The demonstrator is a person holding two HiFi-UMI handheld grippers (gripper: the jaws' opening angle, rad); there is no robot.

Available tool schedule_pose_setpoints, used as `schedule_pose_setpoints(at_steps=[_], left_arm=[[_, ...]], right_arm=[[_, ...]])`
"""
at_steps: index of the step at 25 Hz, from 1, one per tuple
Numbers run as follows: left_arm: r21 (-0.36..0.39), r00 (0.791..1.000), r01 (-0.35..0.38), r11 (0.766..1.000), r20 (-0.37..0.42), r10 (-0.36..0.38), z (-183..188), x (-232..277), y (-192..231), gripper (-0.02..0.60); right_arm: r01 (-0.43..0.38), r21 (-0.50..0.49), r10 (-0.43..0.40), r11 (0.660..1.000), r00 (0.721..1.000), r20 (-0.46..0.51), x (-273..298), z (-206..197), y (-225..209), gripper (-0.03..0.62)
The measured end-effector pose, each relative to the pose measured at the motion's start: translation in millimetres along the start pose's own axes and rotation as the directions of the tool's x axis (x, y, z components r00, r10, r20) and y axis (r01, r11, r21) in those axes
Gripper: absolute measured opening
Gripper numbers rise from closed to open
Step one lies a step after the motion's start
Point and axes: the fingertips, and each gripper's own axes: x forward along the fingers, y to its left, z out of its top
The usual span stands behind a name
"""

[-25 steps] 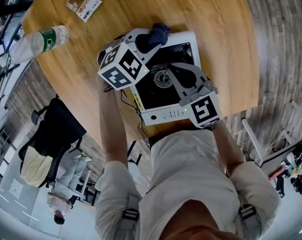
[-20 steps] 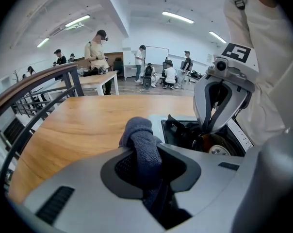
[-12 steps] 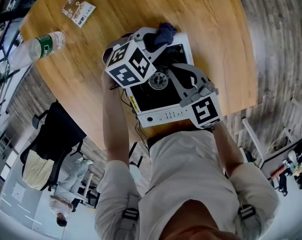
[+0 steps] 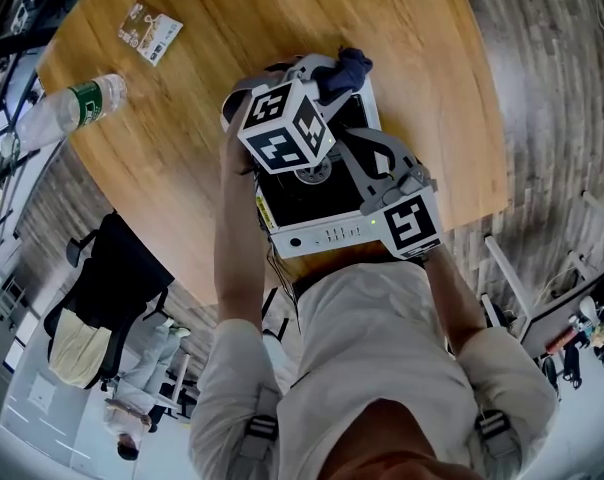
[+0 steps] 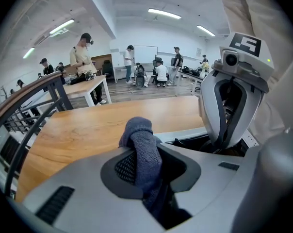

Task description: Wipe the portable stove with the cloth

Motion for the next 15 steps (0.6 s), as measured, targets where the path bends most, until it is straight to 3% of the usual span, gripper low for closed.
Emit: schedule_pose_setpoints(at_steps=[7,15], left_arm=[[0.007,1.000,-0.018,1.000,0.016,0.018,10.3,8.2,1.2,0.095],[-0.035,0.988,-0.137,0.990,0.068,0.140,19.9,-8.2,5.5,0.095]], right_arm=[[0.034,0.000,-0.034,0.999,0.999,0.006,-12.1,-0.2,-7.3,0.020],[0.058,-0.028,-0.057,0.998,0.998,0.024,-28.9,5.7,-4.0,0.020]])
